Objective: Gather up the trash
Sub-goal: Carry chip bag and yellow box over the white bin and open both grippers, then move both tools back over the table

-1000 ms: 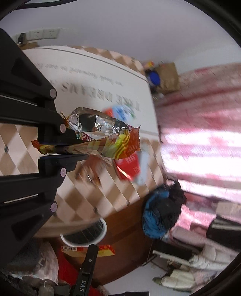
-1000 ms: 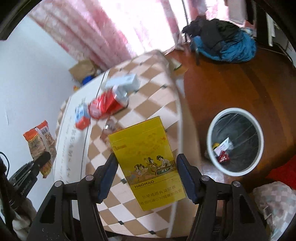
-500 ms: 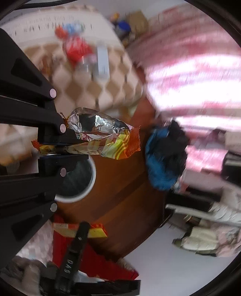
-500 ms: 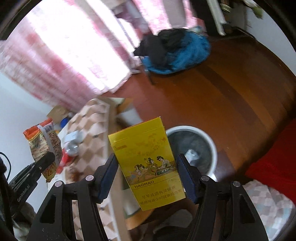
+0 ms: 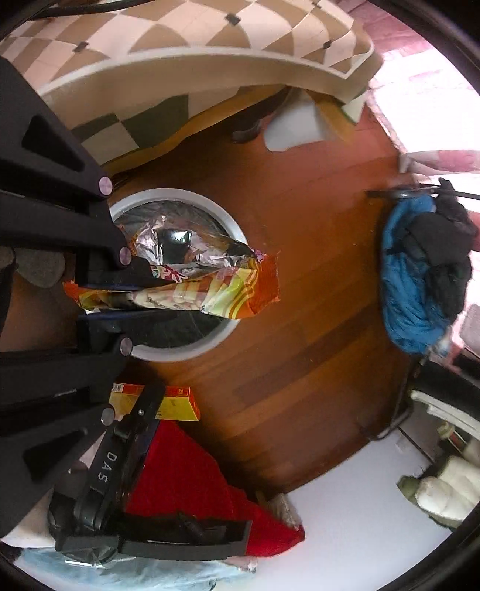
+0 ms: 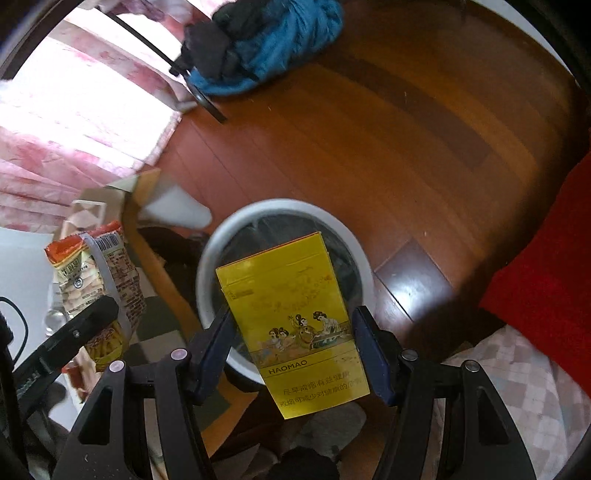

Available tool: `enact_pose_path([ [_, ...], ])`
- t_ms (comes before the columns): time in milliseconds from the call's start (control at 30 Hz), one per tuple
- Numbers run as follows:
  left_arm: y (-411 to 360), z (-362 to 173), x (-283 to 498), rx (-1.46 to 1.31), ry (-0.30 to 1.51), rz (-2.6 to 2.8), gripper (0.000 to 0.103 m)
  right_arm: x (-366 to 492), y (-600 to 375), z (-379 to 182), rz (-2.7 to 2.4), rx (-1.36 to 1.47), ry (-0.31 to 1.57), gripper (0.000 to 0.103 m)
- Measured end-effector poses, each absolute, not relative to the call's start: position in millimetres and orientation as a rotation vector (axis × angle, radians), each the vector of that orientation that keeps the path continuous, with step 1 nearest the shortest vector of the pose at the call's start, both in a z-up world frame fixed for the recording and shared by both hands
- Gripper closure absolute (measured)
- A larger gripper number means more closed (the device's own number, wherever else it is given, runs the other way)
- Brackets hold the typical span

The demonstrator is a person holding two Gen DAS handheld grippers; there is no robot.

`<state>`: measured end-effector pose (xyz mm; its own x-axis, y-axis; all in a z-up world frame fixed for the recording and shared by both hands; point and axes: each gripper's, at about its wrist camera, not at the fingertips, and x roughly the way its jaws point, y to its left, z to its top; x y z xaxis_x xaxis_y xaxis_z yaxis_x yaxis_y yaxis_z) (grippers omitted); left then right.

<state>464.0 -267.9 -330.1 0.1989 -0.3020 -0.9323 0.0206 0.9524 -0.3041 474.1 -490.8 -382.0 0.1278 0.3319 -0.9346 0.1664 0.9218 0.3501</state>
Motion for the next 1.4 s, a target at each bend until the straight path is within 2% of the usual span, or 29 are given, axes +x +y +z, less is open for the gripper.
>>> enact_pose_path([
  [67,-268.1,-335.1,462.5,-0.256,1.367,-0.226,0.090,478.2,-492.7,-395.8,0.123,0.420,1.467,0.037],
  [133,-269.2,-336.6,465.3,-0.246,1.361,-0.206,0.065,481.9,-492.5,-407.9,0.121,0.419,1.483,0.037],
  [167,-271.1,-336.6,464.6,-0.240,1.356,-0.199,0.036,483.3,-492.9,-411.0,0.120,0.419,1.485,0.037],
  [200,-270.8,-336.1,463.3,-0.239,1.348,-0.191,0.021,485.0,-492.7,-414.2,0.120,0.415,1.488,0.036],
  [300,-268.3,-335.8,459.0,-0.217,1.348,-0.158,0.018,491.0,-487.2,-422.0,0.119,0.384,1.503,0.036],
  [333,-267.8,-335.4,457.4,-0.202,1.350,-0.144,0.015,491.1,-486.4,-423.0,0.108,0.370,1.505,0.032],
  [367,-267.0,-336.8,455.3,-0.195,1.348,-0.136,0.008,490.4,-486.4,-423.1,0.108,0.364,1.505,0.026],
  [400,-266.2,-336.3,453.8,-0.183,1.345,-0.124,0.001,490.4,-485.5,-423.1,0.115,0.362,1.504,0.024],
  [567,-258.9,-331.0,447.1,-0.135,1.319,-0.075,0.001,484.8,-484.9,-417.1,0.107,0.332,1.500,0.000],
  [867,-250.9,-309.4,430.0,-0.080,1.274,-0.016,0.001,461.9,-490.3,-380.1,-0.020,0.183,1.437,0.000],
  [1400,-248.6,-225.6,376.2,-0.034,1.124,0.025,0.001,402.1,-493.0,-269.0,-0.043,0.199,1.284,0.000],
])
